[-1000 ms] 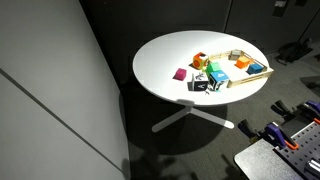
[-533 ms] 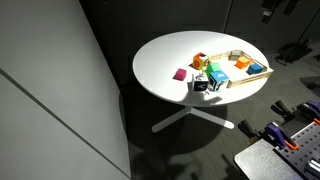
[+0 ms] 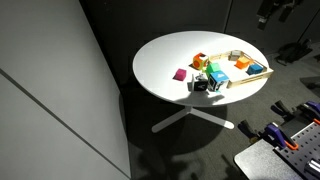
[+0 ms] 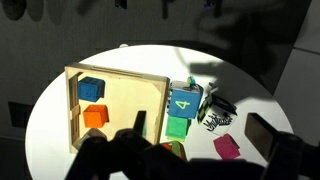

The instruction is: Pick up the block with four on it and put it on the tray

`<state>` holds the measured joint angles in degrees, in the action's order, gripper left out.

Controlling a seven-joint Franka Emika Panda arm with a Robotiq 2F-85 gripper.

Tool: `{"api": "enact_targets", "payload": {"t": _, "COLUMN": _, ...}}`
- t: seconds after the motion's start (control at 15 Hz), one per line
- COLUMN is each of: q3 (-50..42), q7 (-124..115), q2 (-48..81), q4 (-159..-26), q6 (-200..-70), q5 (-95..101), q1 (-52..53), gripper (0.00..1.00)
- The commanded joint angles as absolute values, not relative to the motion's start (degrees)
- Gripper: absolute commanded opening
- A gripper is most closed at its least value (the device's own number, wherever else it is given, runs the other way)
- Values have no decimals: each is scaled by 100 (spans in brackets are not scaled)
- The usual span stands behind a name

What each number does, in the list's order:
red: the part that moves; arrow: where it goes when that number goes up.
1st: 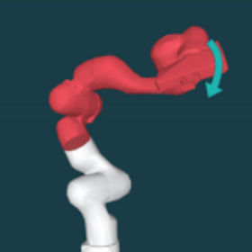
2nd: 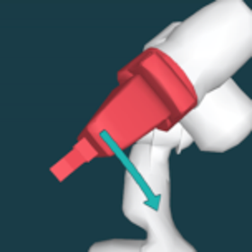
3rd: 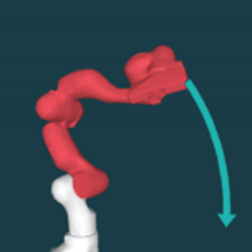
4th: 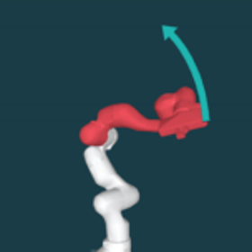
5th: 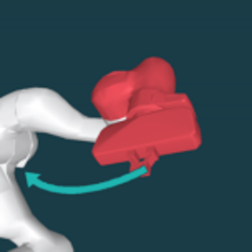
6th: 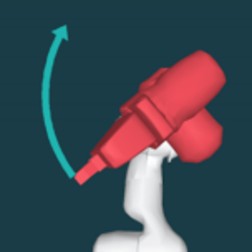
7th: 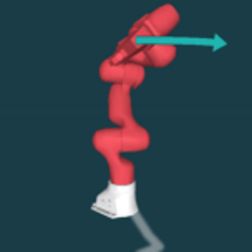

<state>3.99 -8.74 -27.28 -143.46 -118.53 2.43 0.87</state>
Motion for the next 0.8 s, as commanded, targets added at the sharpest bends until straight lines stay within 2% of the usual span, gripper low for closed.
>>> {"api": "enact_targets", "payload": {"t": 0.0, "q3": 402, "q7": -869, "q2": -2727, "q4": -14337, "q6": -11841, "q5": 240, "q1": 81, "gripper": 100}}
{"api": "enact_targets", "payload": {"t": 0.73, "q3": 353, "q7": -1088, "q2": -1991, "q4": -14412, "q6": -12504, "q5": 301, "q1": -114, "gripper": 100}}
